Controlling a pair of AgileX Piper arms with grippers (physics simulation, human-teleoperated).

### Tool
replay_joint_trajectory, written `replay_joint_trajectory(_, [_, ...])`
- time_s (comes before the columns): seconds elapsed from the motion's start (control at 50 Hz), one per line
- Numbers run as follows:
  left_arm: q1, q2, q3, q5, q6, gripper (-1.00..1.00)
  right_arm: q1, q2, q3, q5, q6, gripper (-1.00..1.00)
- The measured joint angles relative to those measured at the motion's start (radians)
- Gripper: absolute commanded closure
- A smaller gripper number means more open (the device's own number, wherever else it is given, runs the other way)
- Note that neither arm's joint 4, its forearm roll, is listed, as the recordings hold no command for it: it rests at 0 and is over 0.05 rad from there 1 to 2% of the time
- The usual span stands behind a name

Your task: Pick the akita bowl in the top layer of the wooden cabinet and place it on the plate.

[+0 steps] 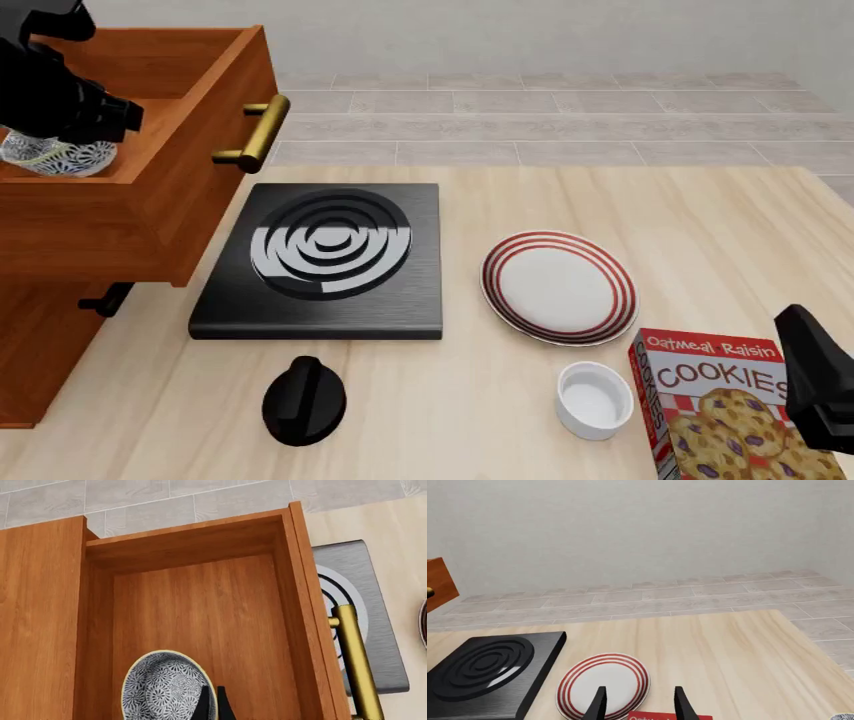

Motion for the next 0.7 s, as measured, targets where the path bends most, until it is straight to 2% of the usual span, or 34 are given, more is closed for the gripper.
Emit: replay_joint_trajectory(0.7, [-0.049, -0.020, -0.135, 0.073, -0.039, 1.00, -0.001, -0.002, 0.000, 0.000, -0.002, -1.00])
